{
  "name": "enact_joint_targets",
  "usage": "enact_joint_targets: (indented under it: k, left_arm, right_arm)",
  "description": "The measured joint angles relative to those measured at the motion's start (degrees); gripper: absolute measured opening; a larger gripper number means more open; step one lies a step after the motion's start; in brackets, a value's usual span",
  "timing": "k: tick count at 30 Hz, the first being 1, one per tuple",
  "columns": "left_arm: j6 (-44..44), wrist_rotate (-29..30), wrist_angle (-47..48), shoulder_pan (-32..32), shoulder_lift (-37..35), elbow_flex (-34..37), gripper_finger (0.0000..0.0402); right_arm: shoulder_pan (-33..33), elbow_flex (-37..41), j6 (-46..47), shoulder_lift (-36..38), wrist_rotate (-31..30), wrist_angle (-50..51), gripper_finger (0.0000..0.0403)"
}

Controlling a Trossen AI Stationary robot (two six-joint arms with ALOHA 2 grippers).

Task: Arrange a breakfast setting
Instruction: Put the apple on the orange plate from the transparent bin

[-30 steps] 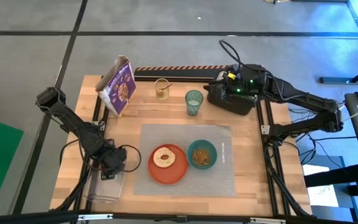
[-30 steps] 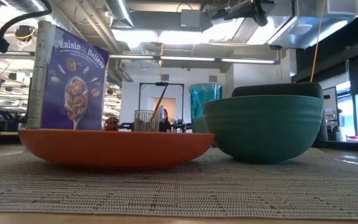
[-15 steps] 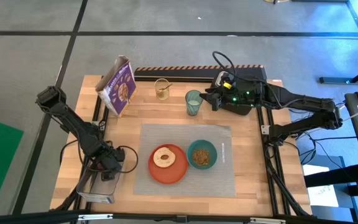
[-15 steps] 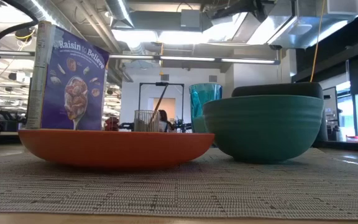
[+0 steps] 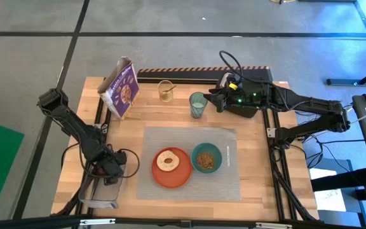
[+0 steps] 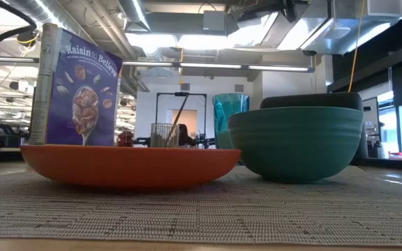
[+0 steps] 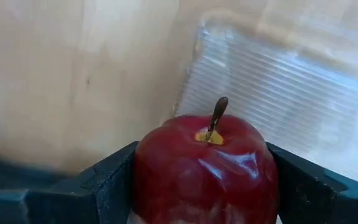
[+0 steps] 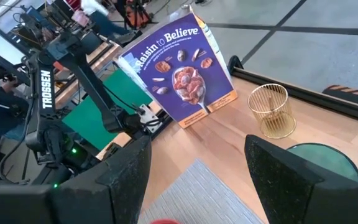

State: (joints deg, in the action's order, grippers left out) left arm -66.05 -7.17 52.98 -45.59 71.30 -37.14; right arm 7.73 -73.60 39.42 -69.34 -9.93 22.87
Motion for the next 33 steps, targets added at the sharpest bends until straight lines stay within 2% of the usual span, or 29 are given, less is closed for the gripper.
enact_joint_targets:
  k: [4,9,14,17,21,24,26,30,33]
  left_arm:
    - [-0.28,0.94,5.76,0.14,0.06,-4.07,0.0303]
    - [0.46,5.52,14.49,0.2,0.03,-11.12,0.0304]
    - [0.69,10.14,18.94,0.08,0.01,-18.4,0.0305]
    - [1.2,17.29,21.25,-0.08,0.01,-23.72,0.0306]
    - [3.96,32.44,21.74,1.15,-0.05,-30.8,0.0306]
    - [9.29,42.68,20.79,3.71,-0.05,-35.15,0.0306]
    - [14.03,46.34,18.35,6.48,-0.1,-37.12,0.0306]
    - [28.69,47.69,5.53,13.24,-0.05,-37.81,0.0306]
    - [40.19,46.11,-6.63,18.28,-0.03,-37.81,0.0306]
  right_arm:
    - [0.03,0.0,-0.02,0.0,0.0,-0.24,0.025]
    - [0.17,0.0,-0.49,0.0,-0.07,-0.85,0.025]
    - [0.15,0.0,-1.23,0.01,0.33,-3.43,0.025]
    - [0.15,0.0,-2.75,0.02,2.37,-5.22,0.025]
    - [-0.7,0.0,-5.39,-0.2,5.8,-9.41,0.025]
    - [-2.64,-0.07,-8.83,-1.06,7.22,-13.14,0.0245]
    - [-4.06,-0.07,-11.52,-2.02,9.53,-16.9,0.0237]
    - [-6.63,-0.07,-16.44,-5.49,16.05,-24.95,0.0217]
    - [-8.59,-0.07,-20.94,-8.68,17.47,-28.57,0.0203]
